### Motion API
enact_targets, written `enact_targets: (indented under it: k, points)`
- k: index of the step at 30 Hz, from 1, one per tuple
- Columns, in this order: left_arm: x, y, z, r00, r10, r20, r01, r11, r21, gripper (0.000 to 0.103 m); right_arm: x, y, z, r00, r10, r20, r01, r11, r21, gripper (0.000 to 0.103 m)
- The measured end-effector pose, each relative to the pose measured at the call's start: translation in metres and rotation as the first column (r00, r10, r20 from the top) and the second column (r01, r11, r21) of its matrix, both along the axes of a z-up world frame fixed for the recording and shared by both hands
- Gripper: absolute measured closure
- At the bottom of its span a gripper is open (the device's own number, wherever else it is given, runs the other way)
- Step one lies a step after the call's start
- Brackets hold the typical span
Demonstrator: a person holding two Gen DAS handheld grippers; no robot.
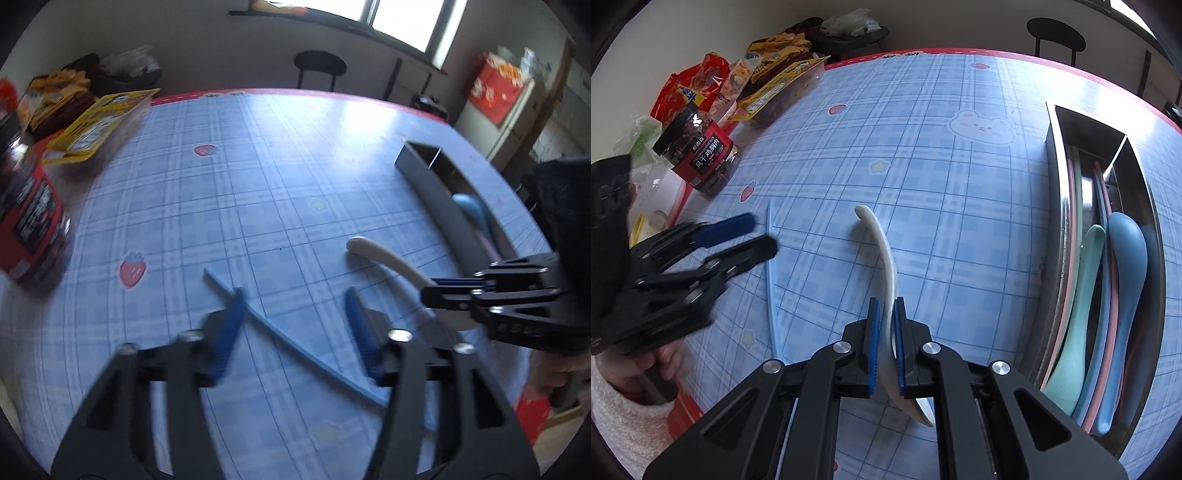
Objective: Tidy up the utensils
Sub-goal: 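Close the left gripper on the blue chopstick while the right gripper holds the white spoon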
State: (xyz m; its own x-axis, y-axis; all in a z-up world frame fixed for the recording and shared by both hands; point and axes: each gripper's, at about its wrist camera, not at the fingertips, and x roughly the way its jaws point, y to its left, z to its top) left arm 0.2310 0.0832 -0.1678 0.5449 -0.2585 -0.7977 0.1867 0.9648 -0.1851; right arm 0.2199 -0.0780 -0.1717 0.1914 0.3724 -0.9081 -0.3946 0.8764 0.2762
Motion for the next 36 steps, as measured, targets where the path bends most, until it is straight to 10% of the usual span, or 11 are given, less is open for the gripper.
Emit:
enact_targets:
  k: [13,16,20,36]
  points:
    - [-0.031,-0.045,-0.026,0.994,0.102,-0.041,-0.092,0.976,0.198,0.051,-0.001,-0.009,0.000,1.000,0.017,-0.006,-0.017,0.999,0.049,0.095]
    - [-0.029,-0.046,-0.026,0.997,0.077,-0.024,-0.070,0.972,0.224,0.080,0.000,-0.010,0.000,1.000,0.013,-0.008,-0.013,0.998,0.058,0.095]
    - [-0.030,-0.039,-0.025,0.999,0.012,-0.044,-0.002,0.974,0.227,0.088,-0.002,-0.010,-0.001,1.000,0.015,-0.010,-0.014,0.998,0.063,0.095]
    - [-0.047,-0.027,-0.029,0.999,-0.025,0.035,0.015,0.967,0.254,0.091,-0.006,0.001,0.002,0.995,0.096,0.024,-0.096,0.995,0.010,0.095]
